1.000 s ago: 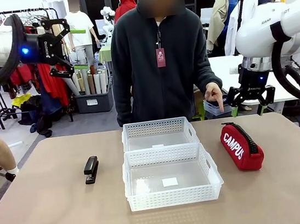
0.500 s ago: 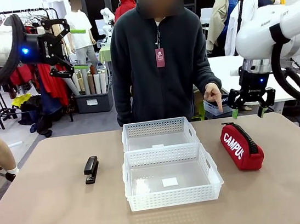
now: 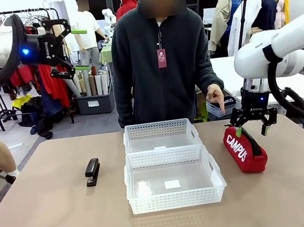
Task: Distribute items into two baskets.
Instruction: Pick up the Pencil pouch that the person points to.
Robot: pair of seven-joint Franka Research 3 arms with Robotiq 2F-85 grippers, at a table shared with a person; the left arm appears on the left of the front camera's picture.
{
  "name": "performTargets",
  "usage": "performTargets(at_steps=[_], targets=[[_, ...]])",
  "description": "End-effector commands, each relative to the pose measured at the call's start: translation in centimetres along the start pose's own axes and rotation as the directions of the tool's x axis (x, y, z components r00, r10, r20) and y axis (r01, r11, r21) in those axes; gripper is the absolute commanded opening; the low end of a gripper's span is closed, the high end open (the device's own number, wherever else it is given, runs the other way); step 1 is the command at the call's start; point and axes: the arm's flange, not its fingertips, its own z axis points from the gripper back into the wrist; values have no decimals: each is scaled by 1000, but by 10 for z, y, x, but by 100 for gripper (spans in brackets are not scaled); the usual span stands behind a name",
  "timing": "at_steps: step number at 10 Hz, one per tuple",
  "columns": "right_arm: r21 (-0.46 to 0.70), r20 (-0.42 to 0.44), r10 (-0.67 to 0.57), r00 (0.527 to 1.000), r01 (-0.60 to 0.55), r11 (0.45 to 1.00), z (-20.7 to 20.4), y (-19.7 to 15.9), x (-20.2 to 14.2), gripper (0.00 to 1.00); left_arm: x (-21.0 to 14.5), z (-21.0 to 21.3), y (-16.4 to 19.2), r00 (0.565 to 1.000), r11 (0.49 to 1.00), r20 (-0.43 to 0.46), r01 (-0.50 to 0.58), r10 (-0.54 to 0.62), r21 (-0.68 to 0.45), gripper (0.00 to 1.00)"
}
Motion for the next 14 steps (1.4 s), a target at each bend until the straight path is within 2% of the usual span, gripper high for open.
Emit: performTargets(at_steps=[1, 2, 3, 8, 14], targets=[[-23, 0, 3, 1000, -3, 1000, -6, 2, 11, 100, -1, 1, -1, 1000, 1000, 1, 1, -1, 0, 100], [-20, -1, 11, 1000, -11, 1000, -10, 5, 12, 100, -1, 1, -1, 1000, 1000, 1, 1, -1, 0, 100], [-32, -8, 52, 999, -52, 998, -12, 8, 11, 95, -1, 1, -1, 1000, 1000, 1, 1, -1, 0, 100], [-41, -14, 46, 999, -47, 998, -8, 10, 10, 0, -1, 1, -1, 1000, 1000, 1, 1, -1, 0, 100], [-55, -7, 20, 1000, -20, 998, 27, 16, -9, 0, -1, 1, -1, 1000, 1000, 1, 1, -1, 0, 100]])
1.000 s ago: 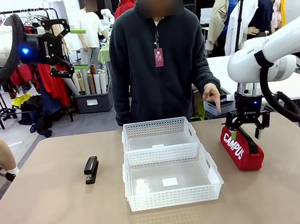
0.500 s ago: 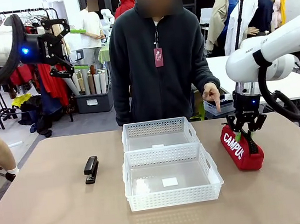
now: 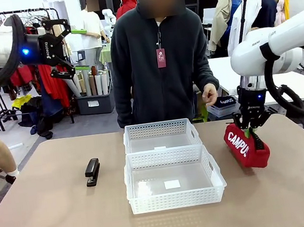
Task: Distribute items into two baskets.
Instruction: Pick up the Pencil pouch that the person points to.
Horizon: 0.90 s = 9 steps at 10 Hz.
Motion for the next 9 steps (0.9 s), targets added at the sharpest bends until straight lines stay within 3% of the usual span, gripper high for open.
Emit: performTargets(at_steps=[1, 5, 9], targets=[[-54, 4, -22, 1000, 22, 998, 24, 4, -8, 0, -1, 1, -1, 1000, 1000, 1, 1, -1, 0, 100], [-60, 35, -15, 999, 17, 998, 112, 28, -54, 0, -1, 1, -1, 1000, 1000, 1, 1, -1, 0, 100], [-172, 123, -6, 992, 27, 985, 205, 53, -84, 0, -1, 1, -1, 1000, 1000, 1, 1, -1, 0, 100]])
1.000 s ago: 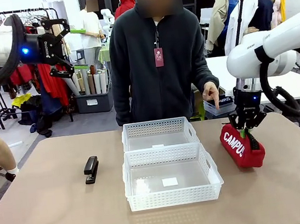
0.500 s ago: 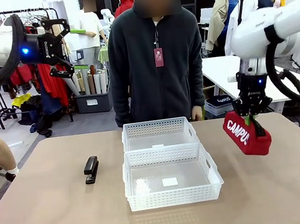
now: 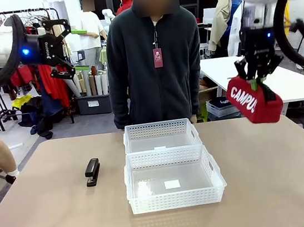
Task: Distribute items into two baskets.
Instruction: Pick up the Pencil pouch that the person points to, then move the picked Pencil pouch towards the Organizing basket indicated by the person, stopping as directed.
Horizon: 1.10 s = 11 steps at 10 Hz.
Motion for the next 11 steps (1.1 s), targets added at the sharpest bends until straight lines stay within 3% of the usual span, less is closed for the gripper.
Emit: performTargets(at_steps=[1, 5, 7, 8, 11], targets=[[-89, 26, -54, 998, 56, 994, 32, 6, 3, 0, -1, 1, -1, 1000, 1000, 1, 2, -2, 0, 100], [-69, 174, -14, 985, 27, 997, 103, 7, 0, 0, -1, 1, -1, 1000, 1000, 1, 2, -2, 0, 100], [9, 183, -30, 983, 28, 1000, 90, -21, 19, 0, -1, 1, -1, 1000, 1000, 1, 2, -2, 0, 100], [-39, 167, -7, 986, 14, 999, 104, 2, -7, 0, -1, 1, -1, 1000, 1000, 1, 2, -2, 0, 100], [-39, 167, -7, 986, 14, 999, 104, 2, -7, 0, -1, 1, -1, 1000, 1000, 1, 2, -2, 0, 100]])
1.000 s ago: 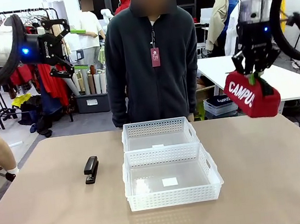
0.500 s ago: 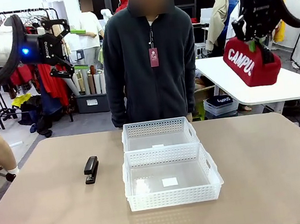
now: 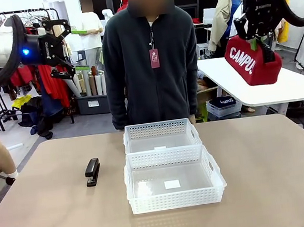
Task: Distribute items into two baskets.
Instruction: Move the picked Pencil pouch towards the Organizing basket indicated by the person, stopping as directed.
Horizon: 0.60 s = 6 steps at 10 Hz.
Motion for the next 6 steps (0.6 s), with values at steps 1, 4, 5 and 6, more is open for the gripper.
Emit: performTargets(at_steps=[1, 4, 5, 6], targets=[[-8, 4, -4, 1000, 4, 1000, 3, -1, -5, 0, -1, 1, -1, 1000, 1000, 1, 2, -2, 0, 100], [-8, 4, -4, 1000, 4, 1000, 3, -1, -5, 0, -1, 1, -1, 1000, 1000, 1, 2, -2, 0, 100], [-8, 4, -4, 1000, 4, 1000, 3, -1, -5, 0, -1, 1, -1, 1000, 1000, 1, 2, -2, 0, 100], [-8, 4, -4, 1000, 4, 1000, 3, -1, -5, 0, -1, 1, -1, 1000, 1000, 1, 2, -2, 0, 100]])
